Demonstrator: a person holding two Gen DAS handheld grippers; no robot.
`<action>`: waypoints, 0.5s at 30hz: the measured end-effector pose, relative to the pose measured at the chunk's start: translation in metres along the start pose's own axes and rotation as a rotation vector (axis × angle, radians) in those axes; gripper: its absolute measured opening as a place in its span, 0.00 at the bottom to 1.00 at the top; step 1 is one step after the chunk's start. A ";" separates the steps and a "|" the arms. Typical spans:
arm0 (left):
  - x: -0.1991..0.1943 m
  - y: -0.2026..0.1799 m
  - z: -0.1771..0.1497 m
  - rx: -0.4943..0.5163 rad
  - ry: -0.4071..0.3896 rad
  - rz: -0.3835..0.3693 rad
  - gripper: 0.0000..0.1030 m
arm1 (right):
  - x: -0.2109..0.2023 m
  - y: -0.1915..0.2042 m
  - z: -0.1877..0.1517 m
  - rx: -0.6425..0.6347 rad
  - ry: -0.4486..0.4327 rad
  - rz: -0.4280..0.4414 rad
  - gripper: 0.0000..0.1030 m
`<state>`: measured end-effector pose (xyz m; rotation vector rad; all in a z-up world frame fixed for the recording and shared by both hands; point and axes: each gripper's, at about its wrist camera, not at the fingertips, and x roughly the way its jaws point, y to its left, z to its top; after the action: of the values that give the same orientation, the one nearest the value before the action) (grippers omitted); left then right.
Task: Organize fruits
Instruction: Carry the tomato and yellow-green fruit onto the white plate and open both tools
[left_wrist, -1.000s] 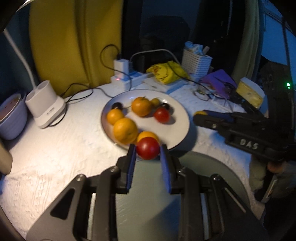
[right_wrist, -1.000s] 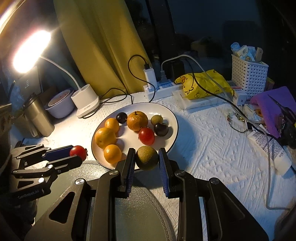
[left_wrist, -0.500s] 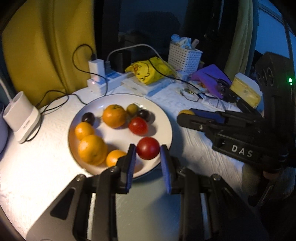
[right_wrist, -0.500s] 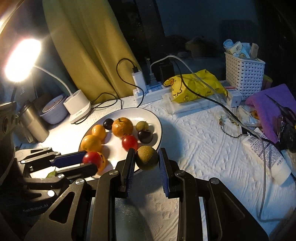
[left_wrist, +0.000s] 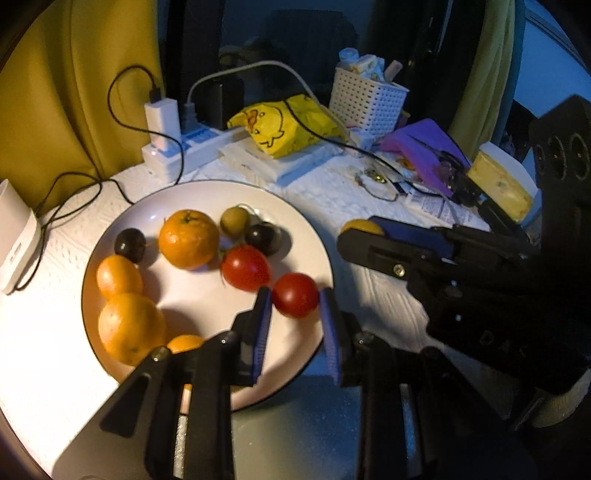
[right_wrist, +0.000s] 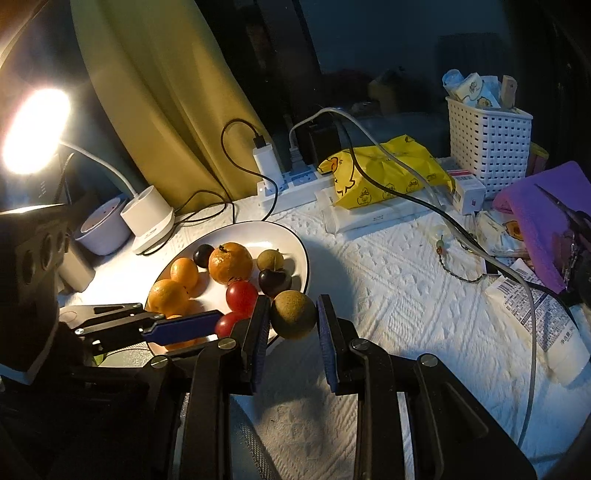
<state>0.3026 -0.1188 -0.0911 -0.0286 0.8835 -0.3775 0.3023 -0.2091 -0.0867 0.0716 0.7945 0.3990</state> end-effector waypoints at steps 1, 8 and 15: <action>0.001 0.001 0.000 -0.006 0.005 -0.002 0.27 | 0.001 0.001 0.000 -0.001 0.001 0.000 0.27; 0.008 0.009 -0.001 -0.045 0.040 -0.019 0.28 | 0.011 0.008 0.003 -0.022 0.015 0.005 0.27; 0.007 0.010 0.001 -0.063 0.028 -0.042 0.29 | 0.022 0.011 0.005 -0.018 0.031 0.015 0.27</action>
<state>0.3104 -0.1119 -0.0972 -0.1006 0.9232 -0.3901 0.3167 -0.1901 -0.0957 0.0544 0.8214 0.4226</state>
